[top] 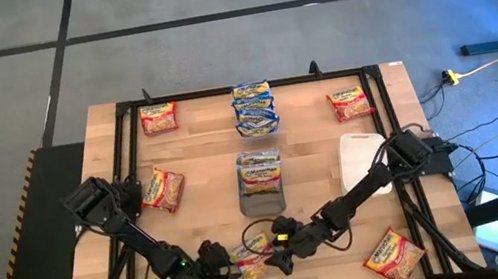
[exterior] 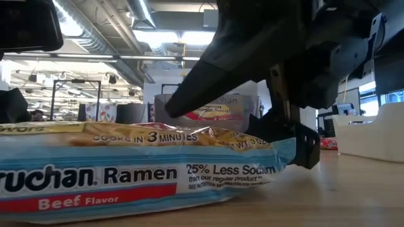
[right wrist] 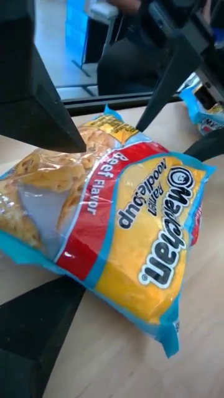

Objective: Sort Maruchan noodles
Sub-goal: Put the light blue noodle pack into the black bin

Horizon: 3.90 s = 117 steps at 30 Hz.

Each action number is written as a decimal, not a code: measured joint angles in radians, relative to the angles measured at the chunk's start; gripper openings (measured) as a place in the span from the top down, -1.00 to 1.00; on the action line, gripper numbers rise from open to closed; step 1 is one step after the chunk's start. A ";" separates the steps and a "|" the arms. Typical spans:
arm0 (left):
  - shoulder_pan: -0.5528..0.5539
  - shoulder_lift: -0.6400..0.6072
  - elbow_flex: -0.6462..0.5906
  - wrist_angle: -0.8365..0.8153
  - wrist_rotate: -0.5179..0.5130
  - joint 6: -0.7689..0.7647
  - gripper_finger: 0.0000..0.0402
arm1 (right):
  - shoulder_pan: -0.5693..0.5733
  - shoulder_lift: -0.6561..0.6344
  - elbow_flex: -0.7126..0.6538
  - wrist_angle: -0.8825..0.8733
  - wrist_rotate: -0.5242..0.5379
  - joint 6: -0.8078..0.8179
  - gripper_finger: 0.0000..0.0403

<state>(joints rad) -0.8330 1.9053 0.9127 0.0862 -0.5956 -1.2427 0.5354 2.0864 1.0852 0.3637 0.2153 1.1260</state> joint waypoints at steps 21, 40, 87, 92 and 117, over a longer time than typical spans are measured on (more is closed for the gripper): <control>0.001 0.002 -0.002 0.176 -0.050 0.290 0.00 | 0.000 0.038 -0.002 0.283 -0.017 -0.243 -0.65; -0.062 -0.003 -0.001 0.159 0.000 0.148 0.00 | 0.001 0.034 0.001 0.285 -0.022 -0.536 0.50; 0.102 -0.370 0.000 -0.251 0.249 0.156 -0.22 | 0.002 0.033 0.001 0.282 -0.018 -0.638 0.46; 0.094 -0.361 0.000 -0.242 0.171 0.176 -0.23 | 0.002 0.033 0.001 0.283 -0.018 -0.638 0.46; 0.211 -0.190 -0.001 0.050 0.452 0.181 -0.13 | 0.001 0.033 0.002 0.359 0.028 -0.699 0.46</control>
<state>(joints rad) -0.6217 1.7153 0.9119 0.1361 -0.1438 -1.0618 0.5363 2.1189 1.0877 0.7224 0.2428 0.4268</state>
